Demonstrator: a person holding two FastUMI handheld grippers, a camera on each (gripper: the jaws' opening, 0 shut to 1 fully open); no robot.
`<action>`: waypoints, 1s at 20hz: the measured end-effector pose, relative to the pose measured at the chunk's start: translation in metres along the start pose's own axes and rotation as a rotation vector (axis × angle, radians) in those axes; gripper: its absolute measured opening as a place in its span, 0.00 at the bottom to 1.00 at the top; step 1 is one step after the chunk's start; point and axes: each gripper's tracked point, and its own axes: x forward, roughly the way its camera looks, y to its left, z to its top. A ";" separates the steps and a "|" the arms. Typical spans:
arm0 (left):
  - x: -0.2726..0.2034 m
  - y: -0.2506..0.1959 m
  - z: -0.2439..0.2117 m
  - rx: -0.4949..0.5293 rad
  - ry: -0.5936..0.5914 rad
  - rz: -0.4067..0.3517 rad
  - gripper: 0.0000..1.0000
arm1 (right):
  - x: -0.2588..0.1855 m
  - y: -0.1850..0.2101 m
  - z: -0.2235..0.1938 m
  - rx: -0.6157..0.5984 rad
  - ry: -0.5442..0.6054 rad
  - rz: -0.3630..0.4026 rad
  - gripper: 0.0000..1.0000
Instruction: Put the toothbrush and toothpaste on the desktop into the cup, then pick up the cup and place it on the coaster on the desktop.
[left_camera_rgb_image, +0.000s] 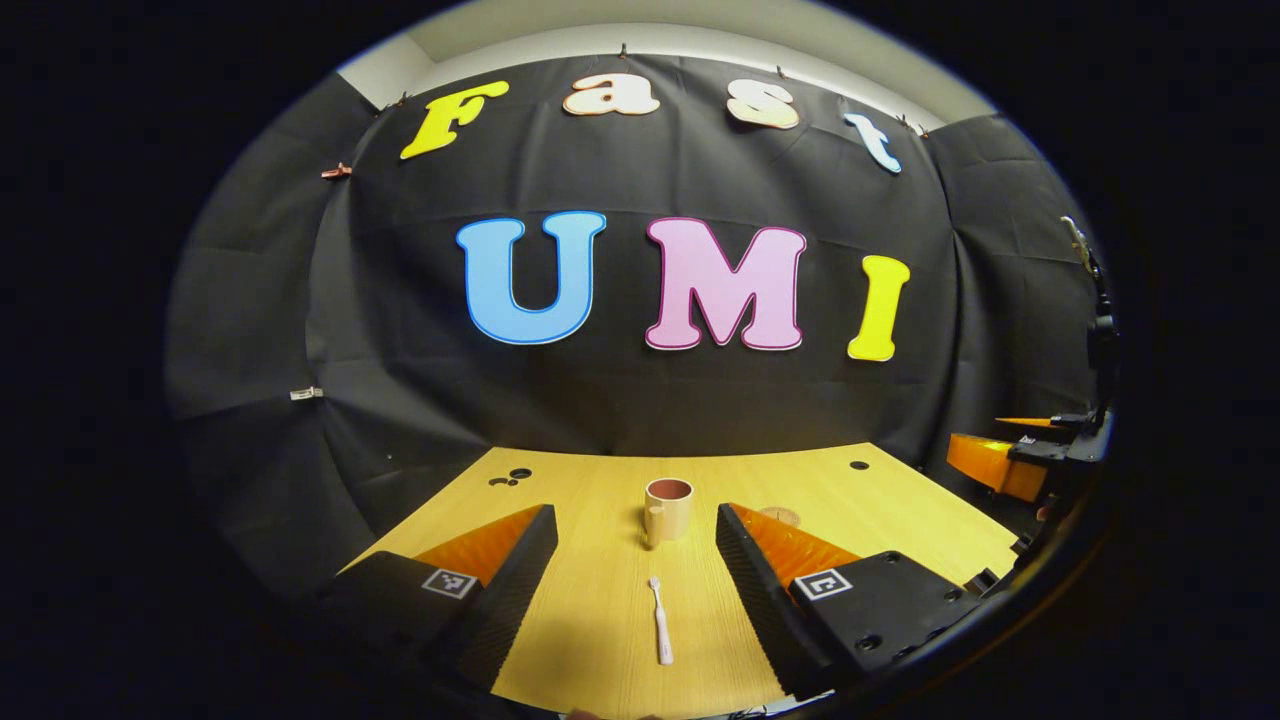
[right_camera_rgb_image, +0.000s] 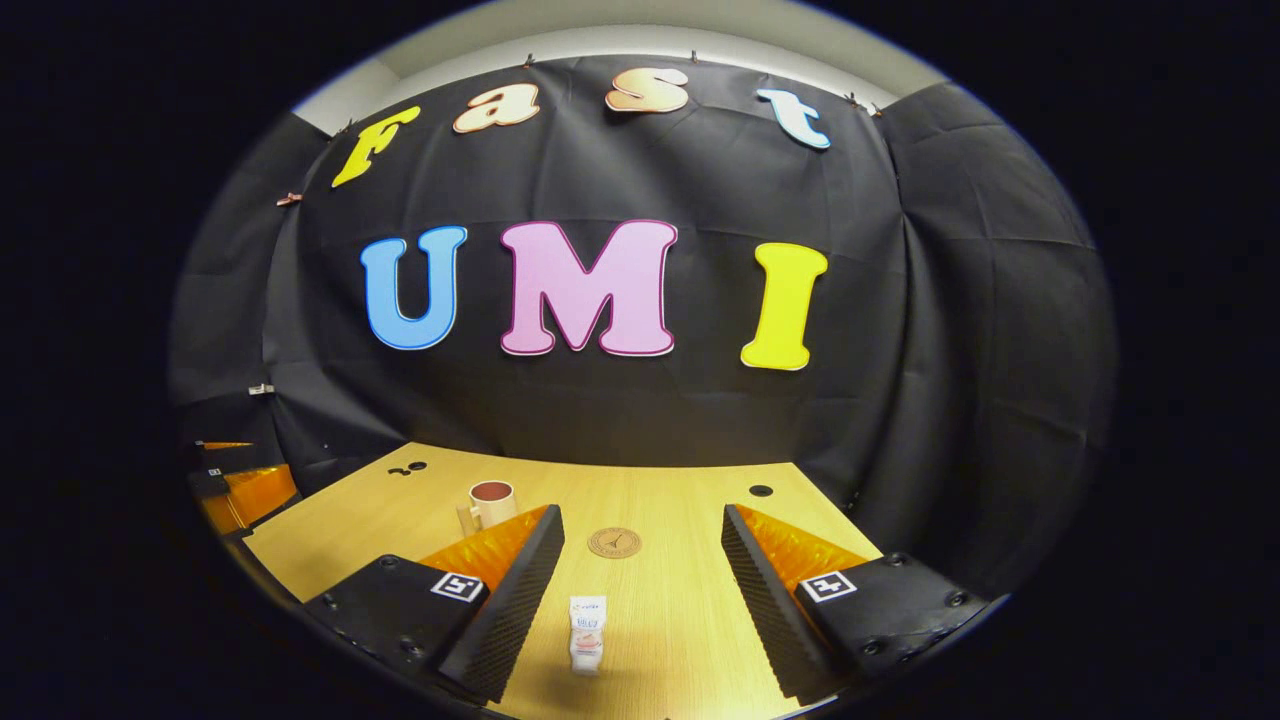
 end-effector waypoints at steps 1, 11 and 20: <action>0.001 0.001 -0.001 -0.002 0.004 0.003 0.99 | 0.003 0.002 -0.003 -0.003 0.010 0.007 0.98; 0.010 0.018 -0.025 -0.025 0.064 0.092 0.99 | 0.049 0.031 -0.067 -0.017 0.234 0.113 0.98; 0.010 0.036 -0.063 -0.042 0.177 0.231 0.99 | 0.090 0.048 -0.165 -0.045 0.505 0.187 0.98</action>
